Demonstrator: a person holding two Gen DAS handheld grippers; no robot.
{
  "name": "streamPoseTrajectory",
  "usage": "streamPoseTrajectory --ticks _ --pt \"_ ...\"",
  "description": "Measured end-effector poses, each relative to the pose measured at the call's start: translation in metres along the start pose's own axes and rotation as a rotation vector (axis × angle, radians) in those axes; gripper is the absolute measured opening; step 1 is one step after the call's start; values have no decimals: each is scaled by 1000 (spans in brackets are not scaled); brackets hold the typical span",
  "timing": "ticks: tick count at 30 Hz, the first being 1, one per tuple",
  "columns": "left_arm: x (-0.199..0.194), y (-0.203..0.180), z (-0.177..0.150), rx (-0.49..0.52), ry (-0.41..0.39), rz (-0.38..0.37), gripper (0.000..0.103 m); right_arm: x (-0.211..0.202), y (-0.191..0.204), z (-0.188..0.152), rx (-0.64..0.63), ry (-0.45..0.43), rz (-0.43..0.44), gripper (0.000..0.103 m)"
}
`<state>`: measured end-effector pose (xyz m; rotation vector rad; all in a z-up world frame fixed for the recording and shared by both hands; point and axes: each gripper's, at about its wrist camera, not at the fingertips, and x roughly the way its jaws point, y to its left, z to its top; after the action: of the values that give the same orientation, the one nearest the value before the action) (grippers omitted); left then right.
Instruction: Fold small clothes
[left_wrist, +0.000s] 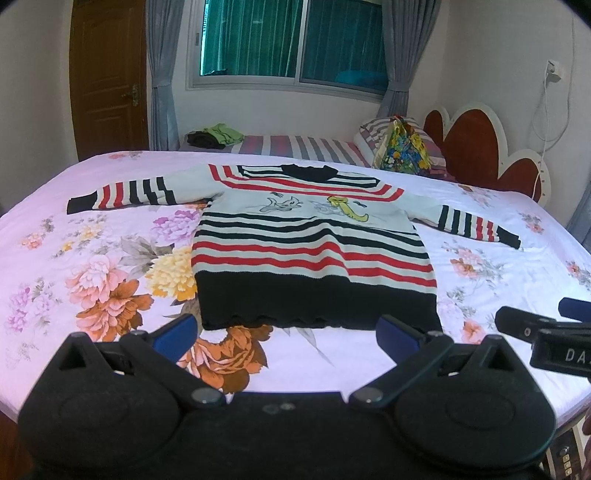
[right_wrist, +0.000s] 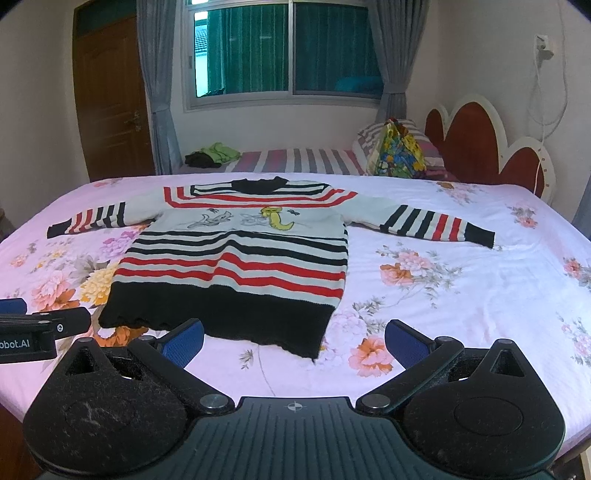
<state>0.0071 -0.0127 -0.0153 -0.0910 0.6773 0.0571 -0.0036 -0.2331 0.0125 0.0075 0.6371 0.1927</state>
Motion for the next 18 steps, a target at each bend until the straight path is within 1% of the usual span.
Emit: streamPoseTrajectory --ticks 18 --pt "2 4 4 0 6 -2 102 2 0 2 -4 4 1 103"
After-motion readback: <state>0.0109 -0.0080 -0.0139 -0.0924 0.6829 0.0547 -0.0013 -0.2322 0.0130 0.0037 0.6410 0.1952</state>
